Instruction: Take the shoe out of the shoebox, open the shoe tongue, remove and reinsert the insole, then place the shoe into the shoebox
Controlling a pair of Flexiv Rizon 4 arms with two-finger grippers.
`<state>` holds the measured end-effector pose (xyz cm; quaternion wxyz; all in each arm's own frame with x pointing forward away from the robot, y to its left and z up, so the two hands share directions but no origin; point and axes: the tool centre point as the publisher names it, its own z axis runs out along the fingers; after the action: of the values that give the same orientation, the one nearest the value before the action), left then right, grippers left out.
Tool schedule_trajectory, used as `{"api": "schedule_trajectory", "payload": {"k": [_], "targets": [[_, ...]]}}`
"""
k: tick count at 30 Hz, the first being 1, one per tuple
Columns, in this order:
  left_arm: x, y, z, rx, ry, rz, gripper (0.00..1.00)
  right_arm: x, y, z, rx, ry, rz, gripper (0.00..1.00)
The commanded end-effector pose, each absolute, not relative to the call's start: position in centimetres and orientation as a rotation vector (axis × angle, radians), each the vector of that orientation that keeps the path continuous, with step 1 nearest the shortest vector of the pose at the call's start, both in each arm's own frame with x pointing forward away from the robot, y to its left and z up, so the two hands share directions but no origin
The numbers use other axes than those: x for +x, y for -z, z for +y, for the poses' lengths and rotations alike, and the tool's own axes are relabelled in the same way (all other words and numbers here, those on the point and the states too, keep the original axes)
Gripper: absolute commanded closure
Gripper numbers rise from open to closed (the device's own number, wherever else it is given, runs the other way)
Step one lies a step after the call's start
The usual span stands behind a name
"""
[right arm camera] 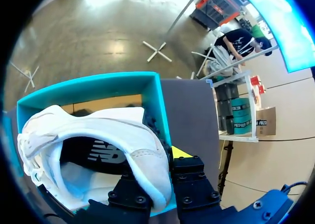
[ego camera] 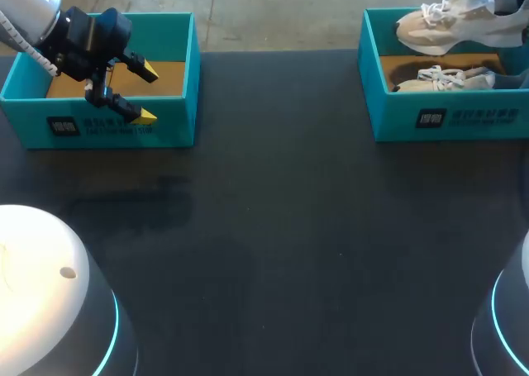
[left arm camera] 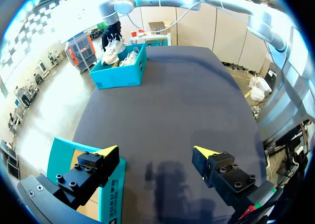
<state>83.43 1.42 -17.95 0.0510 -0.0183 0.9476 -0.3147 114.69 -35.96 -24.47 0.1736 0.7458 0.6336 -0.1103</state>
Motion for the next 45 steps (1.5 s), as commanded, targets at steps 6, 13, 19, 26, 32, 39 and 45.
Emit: {"api": "schedule_trajectory", "payload": {"k": [6, 13, 19, 26, 32, 39, 45], "targets": [[83.4, 17.9, 1.4, -0.056, 0.954, 2.885, 0.00, 115.7, 26.4, -35.8, 2.128, 0.323, 1.798, 1.00], [83.4, 17.9, 1.4, -0.056, 0.954, 2.885, 0.00, 116.0, 27.8, -35.6, 2.138, 0.332, 1.793, 1.00], [83.4, 17.9, 1.4, -0.056, 0.954, 2.885, 0.00, 116.1, 28.8, -35.4, 2.135, 0.346, 1.799, 1.00], [83.4, 17.9, 1.4, -0.056, 0.954, 2.885, 0.00, 116.4, 29.6, -35.4, 2.134, 0.360, 1.797, 1.00], [83.4, 17.9, 1.4, -0.056, 0.954, 2.885, 0.00, 116.6, 30.1, -35.7, 2.138, 0.367, 1.793, 1.00], [83.4, 17.9, 1.4, -0.056, 0.954, 2.885, 0.00, 117.0, 30.7, -35.8, 2.144, 0.368, 1.789, 1.00], [83.4, 17.9, 1.4, -0.056, 0.954, 2.885, 0.00, 117.3, 31.4, -35.9, 2.157, 0.364, 1.780, 1.00]]}}
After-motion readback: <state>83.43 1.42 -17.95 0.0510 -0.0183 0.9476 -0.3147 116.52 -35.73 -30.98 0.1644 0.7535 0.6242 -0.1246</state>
